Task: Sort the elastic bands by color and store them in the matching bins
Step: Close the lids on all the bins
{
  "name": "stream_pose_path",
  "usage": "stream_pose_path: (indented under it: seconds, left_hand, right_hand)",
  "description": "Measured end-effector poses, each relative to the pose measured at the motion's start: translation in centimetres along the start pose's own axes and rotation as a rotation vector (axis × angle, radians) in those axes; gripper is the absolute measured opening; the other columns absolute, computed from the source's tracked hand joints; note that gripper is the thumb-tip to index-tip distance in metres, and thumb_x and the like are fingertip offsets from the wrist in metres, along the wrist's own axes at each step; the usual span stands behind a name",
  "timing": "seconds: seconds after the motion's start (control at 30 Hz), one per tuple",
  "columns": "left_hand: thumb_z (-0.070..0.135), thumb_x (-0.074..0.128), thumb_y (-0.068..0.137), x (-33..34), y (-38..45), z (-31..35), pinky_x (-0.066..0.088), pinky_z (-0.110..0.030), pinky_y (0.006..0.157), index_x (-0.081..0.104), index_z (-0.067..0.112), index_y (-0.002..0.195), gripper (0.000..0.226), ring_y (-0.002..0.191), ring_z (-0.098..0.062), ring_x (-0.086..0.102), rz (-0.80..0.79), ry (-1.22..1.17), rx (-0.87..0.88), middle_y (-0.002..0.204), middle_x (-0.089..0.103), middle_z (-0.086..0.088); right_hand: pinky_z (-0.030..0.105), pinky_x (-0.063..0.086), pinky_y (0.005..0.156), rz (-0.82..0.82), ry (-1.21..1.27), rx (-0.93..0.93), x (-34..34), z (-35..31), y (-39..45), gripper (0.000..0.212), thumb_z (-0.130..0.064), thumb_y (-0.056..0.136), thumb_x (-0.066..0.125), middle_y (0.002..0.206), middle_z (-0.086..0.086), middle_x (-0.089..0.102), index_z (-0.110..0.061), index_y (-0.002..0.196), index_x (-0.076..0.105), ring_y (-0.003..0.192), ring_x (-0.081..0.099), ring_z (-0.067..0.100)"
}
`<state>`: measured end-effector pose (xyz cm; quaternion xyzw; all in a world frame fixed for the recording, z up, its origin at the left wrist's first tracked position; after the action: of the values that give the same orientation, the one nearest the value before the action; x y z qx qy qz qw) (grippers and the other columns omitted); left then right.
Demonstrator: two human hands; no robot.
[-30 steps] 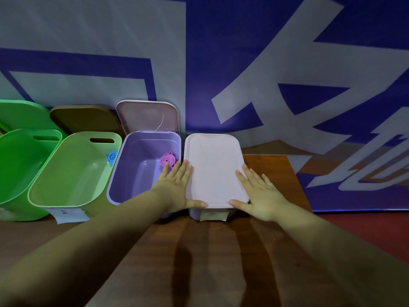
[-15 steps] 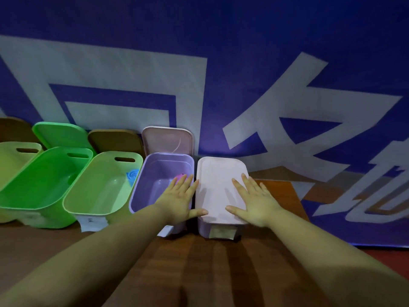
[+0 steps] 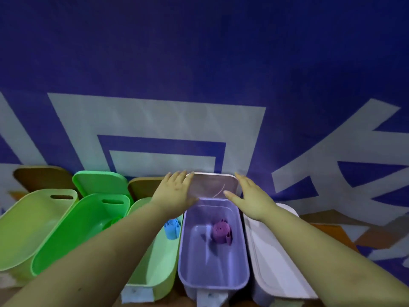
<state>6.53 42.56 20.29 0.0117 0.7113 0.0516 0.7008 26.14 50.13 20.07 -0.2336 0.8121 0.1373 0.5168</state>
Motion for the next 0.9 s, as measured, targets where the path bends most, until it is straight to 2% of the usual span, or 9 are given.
stream_pose_path:
  seconds: [0.1,0.23,0.3,0.37,0.43,0.63,0.73,0.8,0.9]
  left_hand:
    - [0.038,0.045,0.094,-0.5,2.9,-1.3,0.022,-0.033,0.109,0.028,0.017,0.145,0.058,0.133,-0.024,0.036,0.100,0.047,0.096,0.146,0.038,-0.006]
    - [0.024,0.059,0.086,0.1,5.0,-1.5,0.039,-0.036,0.094,0.057,0.014,0.120,0.035,0.109,-0.029,0.054,0.207,0.103,0.193,0.118,0.062,-0.009]
    - [0.023,0.077,0.067,0.7,5.5,-1.6,0.048,-0.035,0.078,0.068,0.015,0.094,0.030,0.088,-0.028,0.063,0.245,0.116,0.189,0.093,0.070,-0.007]
    - [0.026,0.086,0.049,1.3,6.1,-1.7,0.050,-0.030,0.066,0.069,0.019,0.077,0.033,0.072,-0.023,0.064,0.301,0.113,0.168,0.078,0.069,-0.002]
    - [0.027,0.088,0.048,1.5,6.4,-1.6,0.049,-0.029,0.062,0.069,0.020,0.071,0.031,0.067,-0.022,0.063,0.384,0.095,0.184,0.074,0.067,-0.001]
    - [0.042,0.085,0.059,0.9,6.6,-2.0,0.048,-0.032,0.058,0.070,0.017,0.070,0.031,0.066,-0.023,0.062,0.466,-0.010,0.164,0.073,0.068,-0.002]
    - [0.050,0.071,0.075,-0.2,6.1,-2.2,0.048,-0.035,0.075,0.071,0.014,0.098,0.043,0.089,-0.028,0.063,0.375,-0.253,0.041,0.097,0.070,-0.006]
    - [0.052,0.064,0.081,-0.8,5.5,-2.8,0.045,-0.031,0.082,0.066,0.016,0.112,0.048,0.101,-0.023,0.061,0.304,-0.602,-0.157,0.108,0.068,-0.003]
    - [0.054,0.060,0.083,-1.3,4.5,-2.8,0.046,-0.026,0.077,0.065,0.016,0.115,0.051,0.099,-0.018,0.062,0.220,-1.181,-0.403,0.110,0.068,-0.002]
  right_hand:
    - [0.035,0.038,0.101,0.134,-0.114,0.046,0.1,-1.0,1.9,0.062,-0.048,0.094,0.046,0.148,0.002,0.038,-0.021,0.146,0.027,0.133,0.039,0.024]
    - [0.033,0.042,0.085,0.265,-0.412,-0.002,0.5,-2.5,3.9,0.043,-0.039,0.093,0.053,0.123,0.002,0.057,-0.019,0.131,0.047,0.113,0.053,0.024]
    - [0.032,0.046,0.069,0.324,-0.530,-0.059,0.9,-3.3,4.8,0.038,-0.038,0.077,0.074,0.098,0.004,0.064,-0.016,0.106,0.063,0.090,0.062,0.025]
    - [0.027,0.044,0.050,0.384,-0.609,-0.086,1.4,-3.2,5.6,0.043,-0.038,0.046,0.092,0.069,0.001,0.060,-0.017,0.074,0.068,0.061,0.060,0.022]
    - [0.025,0.042,0.047,0.437,-0.632,-0.103,1.6,-3.0,6.1,0.043,-0.038,0.037,0.094,0.063,-0.001,0.057,-0.018,0.064,0.066,0.055,0.057,0.021]
    - [0.027,0.043,0.050,0.486,-0.643,-0.223,0.9,-2.7,6.0,0.037,-0.035,0.044,0.092,0.065,-0.001,0.058,-0.019,0.065,0.065,0.059,0.057,0.021]
    - [0.030,0.045,0.050,0.564,-0.578,-0.296,-1.0,-3.2,5.7,0.035,-0.031,0.047,0.092,0.066,0.000,0.058,-0.018,0.067,0.066,0.060,0.057,0.023]
    - [0.031,0.046,0.051,0.607,-0.518,-0.332,-2.4,-3.5,5.5,0.034,-0.028,0.049,0.092,0.067,0.001,0.059,-0.017,0.068,0.065,0.060,0.058,0.025]
    - [0.032,0.047,0.053,0.664,-0.456,-0.361,-4.5,-4.2,4.7,0.033,-0.025,0.052,0.091,0.068,0.004,0.059,-0.014,0.068,0.066,0.062,0.058,0.028]
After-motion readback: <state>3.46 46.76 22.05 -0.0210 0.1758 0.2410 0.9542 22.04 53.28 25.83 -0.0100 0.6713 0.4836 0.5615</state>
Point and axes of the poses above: each hand's wrist, its own y-axis towards the middle knuckle, its own x-axis out of the palm, z = x × y, the point moved 4 cm from there along y, towards the middle knuckle
